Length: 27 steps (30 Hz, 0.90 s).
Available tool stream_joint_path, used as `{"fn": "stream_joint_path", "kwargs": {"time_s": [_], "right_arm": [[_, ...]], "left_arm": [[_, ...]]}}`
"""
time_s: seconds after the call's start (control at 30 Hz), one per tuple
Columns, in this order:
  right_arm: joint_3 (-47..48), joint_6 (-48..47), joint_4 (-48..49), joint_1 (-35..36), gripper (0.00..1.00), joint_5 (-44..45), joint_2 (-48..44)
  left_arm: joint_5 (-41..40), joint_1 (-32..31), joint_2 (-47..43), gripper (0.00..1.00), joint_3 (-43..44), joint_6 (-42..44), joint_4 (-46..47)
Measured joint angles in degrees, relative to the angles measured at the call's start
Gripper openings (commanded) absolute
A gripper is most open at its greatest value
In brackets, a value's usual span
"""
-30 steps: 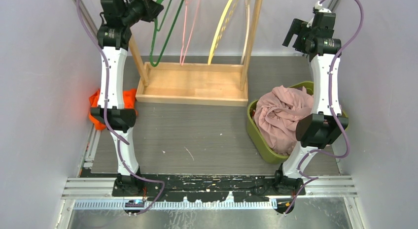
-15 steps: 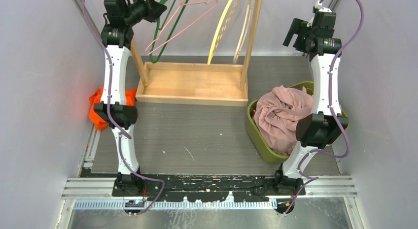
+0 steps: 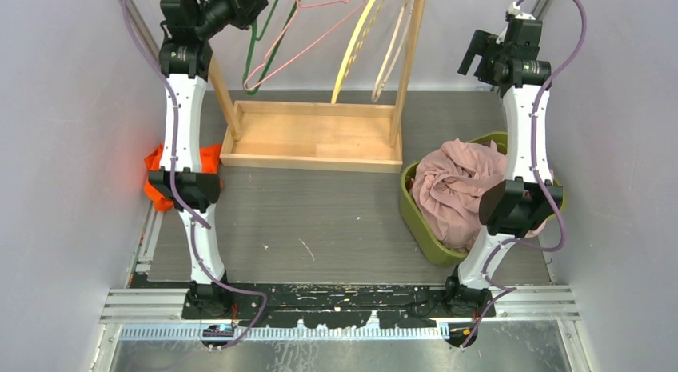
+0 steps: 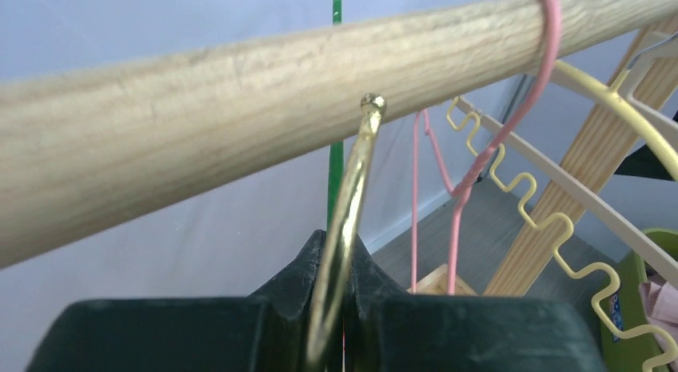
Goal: Remove the skirt from the hanger
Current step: Place the hanger at the clothesline.
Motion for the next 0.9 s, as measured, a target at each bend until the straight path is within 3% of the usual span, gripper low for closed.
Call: {"fn": "stream_joint_path", "kwargs": {"time_s": [0.53,0.9], "right_arm": [[3.5,1.2,-0.9,0.0,1.00,-0.5,1.6],[3.5,1.0,-1.5,0.0,1.00,-0.4,1.5]], "left_arm": [[-7.7,0.3,0.5,0.01,1.2,-5.3,8.8],[-10.8,0.7,3.6,0.07,1.6,-8.9,10.2]]}}
